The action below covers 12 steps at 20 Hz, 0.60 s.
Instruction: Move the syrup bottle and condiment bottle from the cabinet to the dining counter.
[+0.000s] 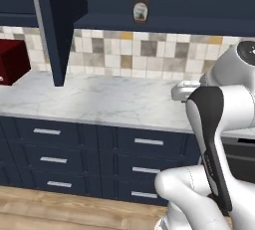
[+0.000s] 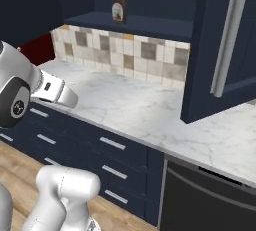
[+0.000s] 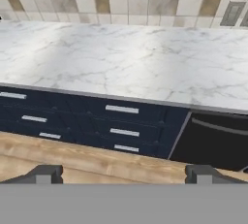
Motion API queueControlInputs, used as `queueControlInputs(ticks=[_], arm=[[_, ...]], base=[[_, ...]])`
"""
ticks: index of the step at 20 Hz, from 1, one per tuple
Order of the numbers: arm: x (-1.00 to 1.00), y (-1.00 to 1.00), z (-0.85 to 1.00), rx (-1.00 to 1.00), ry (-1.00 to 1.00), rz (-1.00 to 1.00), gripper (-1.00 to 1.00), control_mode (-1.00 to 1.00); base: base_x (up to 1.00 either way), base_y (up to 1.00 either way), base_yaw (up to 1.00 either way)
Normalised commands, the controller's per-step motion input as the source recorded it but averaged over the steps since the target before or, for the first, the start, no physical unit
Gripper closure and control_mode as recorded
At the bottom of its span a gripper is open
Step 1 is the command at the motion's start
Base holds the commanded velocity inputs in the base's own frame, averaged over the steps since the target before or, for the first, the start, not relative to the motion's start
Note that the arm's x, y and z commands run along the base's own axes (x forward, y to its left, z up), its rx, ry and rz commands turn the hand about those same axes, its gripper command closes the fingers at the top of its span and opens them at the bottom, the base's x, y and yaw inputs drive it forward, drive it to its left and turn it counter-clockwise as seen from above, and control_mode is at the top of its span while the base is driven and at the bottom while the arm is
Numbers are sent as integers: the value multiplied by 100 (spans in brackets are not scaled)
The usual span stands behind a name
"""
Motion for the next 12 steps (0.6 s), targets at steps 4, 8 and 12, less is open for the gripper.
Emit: queueControlInputs(ticks=[4,8,12], arm=[[0,0,0,0,0,0,-100,100],[0,0,0,0,0,0,-100,100],[0,0,0,0,0,0,-100,100]], base=[[45,-37,14],[38,-39,13],[27,-50,13]])
